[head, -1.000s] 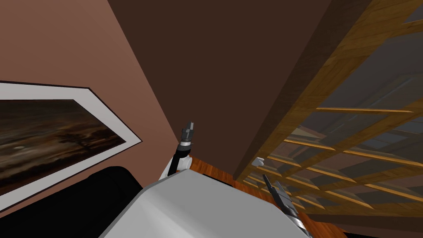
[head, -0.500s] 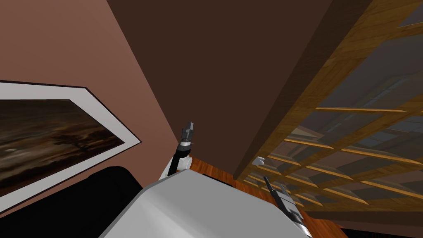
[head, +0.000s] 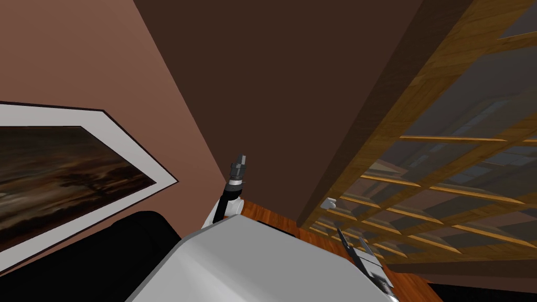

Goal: Pull the door open

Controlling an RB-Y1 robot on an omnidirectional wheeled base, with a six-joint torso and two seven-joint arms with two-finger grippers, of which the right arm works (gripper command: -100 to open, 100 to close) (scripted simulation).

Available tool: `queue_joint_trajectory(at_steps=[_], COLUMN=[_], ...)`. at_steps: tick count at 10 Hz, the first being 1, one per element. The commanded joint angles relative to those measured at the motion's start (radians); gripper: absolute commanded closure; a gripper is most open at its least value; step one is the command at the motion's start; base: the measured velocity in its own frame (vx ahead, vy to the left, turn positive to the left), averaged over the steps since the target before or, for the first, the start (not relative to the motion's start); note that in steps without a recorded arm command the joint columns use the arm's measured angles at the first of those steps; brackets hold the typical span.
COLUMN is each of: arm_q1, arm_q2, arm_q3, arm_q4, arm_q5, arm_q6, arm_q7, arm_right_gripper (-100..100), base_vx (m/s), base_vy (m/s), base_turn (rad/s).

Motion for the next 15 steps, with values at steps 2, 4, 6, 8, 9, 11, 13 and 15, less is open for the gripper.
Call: queue_joint_trajectory(at_steps=[2, 4, 6, 8, 9, 11, 13, 15], arm_q1=[-0.003, -0.015, -0.030, -0.043, -0.048, -0.053, -0.053, -0.053], arm_q2=[-0.001, 0.001, 0.004, 0.007, 0.008, 0.009, 0.009, 0.009], arm_q3=[0.001, -0.005, -0.012, -0.018, -0.021, -0.018, -0.018, -0.018], arm_q4=[0.017, 0.022, 0.025, 0.028, 0.029, 0.043, 0.043, 0.043], arm_q5=[0.002, 0.001, -0.001, -0.002, -0.003, -0.001, -0.001, -0.001], arm_q6=[-0.012, -0.002, 0.014, 0.028, 0.033, 0.022, 0.022, 0.022], arm_q7=[0.019, 0.026, 0.029, 0.032, 0.033, 0.031, 0.031, 0.031], arm_right_gripper=[-100, -100, -100, -100, -100, 100, 100, 100], base_vx=[-0.003, 0.139, 0.209, 0.184, 0.208, 0.030, -0.031, -0.003], base_vy=[0.021, 0.003, -0.020, -0.027, -0.014, 0.003, -0.003, -0.001], base_turn=[-0.018, 0.039, 0.051, 0.052, 0.036, -0.009, 0.012, 0.001])
